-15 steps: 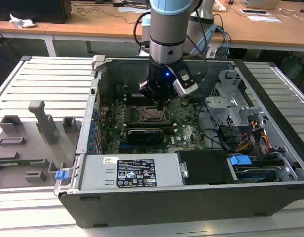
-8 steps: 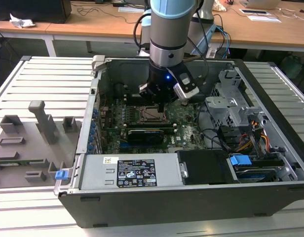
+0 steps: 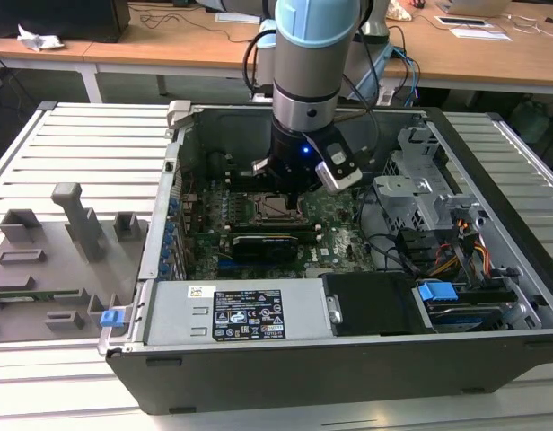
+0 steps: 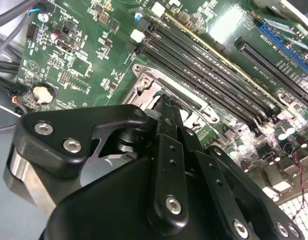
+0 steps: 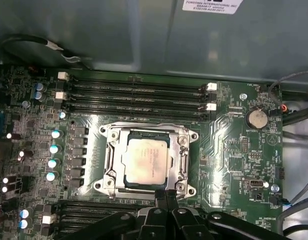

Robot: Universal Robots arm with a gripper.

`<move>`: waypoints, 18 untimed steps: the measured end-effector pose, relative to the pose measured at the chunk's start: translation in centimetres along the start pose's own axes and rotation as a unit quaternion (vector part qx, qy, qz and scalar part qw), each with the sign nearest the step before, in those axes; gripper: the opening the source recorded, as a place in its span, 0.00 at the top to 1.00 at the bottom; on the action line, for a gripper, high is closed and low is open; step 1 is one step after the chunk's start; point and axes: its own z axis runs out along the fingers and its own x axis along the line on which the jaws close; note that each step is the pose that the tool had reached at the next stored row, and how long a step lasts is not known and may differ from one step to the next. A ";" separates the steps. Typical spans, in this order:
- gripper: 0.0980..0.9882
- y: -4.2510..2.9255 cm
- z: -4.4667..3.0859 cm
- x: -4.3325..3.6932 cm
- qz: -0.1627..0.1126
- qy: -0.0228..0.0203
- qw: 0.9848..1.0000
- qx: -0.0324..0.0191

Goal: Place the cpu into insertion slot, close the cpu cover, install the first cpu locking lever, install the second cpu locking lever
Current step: 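Install the second cpu locking lever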

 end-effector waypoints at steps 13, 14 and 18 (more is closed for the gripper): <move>0.99 -0.98 0.15 3.75 0.000 -0.001 1.000 -0.008; 0.99 -1.01 0.46 3.94 0.000 -0.001 1.000 -0.008; 0.99 -1.22 0.67 4.25 0.000 -0.001 1.000 -0.017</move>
